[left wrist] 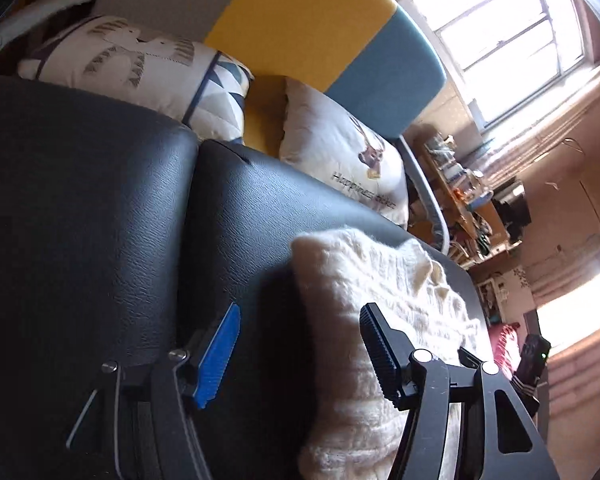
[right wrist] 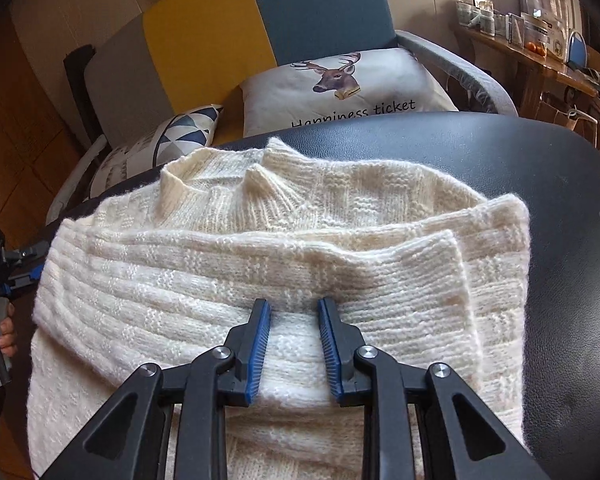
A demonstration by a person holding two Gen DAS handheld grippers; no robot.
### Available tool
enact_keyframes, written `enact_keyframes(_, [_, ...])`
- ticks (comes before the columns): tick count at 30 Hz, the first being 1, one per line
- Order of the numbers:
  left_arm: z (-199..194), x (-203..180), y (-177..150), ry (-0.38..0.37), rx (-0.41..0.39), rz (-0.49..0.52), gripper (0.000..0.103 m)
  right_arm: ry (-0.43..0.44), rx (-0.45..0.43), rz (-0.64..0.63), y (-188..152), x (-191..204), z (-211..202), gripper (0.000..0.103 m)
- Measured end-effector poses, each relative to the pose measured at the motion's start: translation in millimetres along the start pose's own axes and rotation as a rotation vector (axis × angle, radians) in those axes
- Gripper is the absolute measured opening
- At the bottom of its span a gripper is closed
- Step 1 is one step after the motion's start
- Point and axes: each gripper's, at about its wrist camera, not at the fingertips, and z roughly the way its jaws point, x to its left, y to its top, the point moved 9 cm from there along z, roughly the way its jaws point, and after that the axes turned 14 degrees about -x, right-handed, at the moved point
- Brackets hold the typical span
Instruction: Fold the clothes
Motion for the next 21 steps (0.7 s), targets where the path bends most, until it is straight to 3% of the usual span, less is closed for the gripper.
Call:
enact_keyframes(3, [7, -5, -1, -0.088, 0.005, -0.062, 0.056, 0.008, -0.002, 0.005, 0, 0, 0, 0.025])
enact_keyframes(5, [15, -7, -4, -0.108, 0.01, -0.084, 0.04, 0.006, 0.001, -0.006, 0, 1, 1, 0.025])
enact_keyframes(6, [19, -9, -5, -0.121, 0.014, -0.082, 0.038, 0.007, 0.003, -0.009, 0, 2, 1, 0.025])
enact_keyframes(9, [23, -8, -5, -0.192, 0.003, -0.181, 0.037, 0.017, 0.007, -0.005, 0, 1, 2, 0.025])
enact_keyframes(12, [23, -7, 1, -0.218, -0.001, -0.252, 0.043, 0.035, 0.009, 0.014, -1, -1, 2, 0.025])
enact_keyframes(13, [25, -9, 2, -0.192, 0.001, -0.22, 0.043, 0.039, 0.012, 0.017, -1, -1, 2, 0.025])
enact_keyframes(14, [27, -13, 1, -0.154, 0.004, -0.156, 0.035, 0.039, 0.016, 0.016, 0, -1, 2, 0.025])
enact_keyframes(16, [29, -28, -1, -0.077, 0.007, -0.012, 0.012, 0.026, 0.022, -0.019, 0, 1, 2, 0.024])
enact_keyframes(18, [17, -52, 4, -0.034, -0.041, 0.136, 0.012, -0.009, 0.017, -0.05, 0, 0, 0, 0.023])
enact_keyframes(21, [13, -71, 1, 0.177, -0.085, 0.483, 0.012, -0.019, 0.006, -0.053, -2, 0, 0, 0.023])
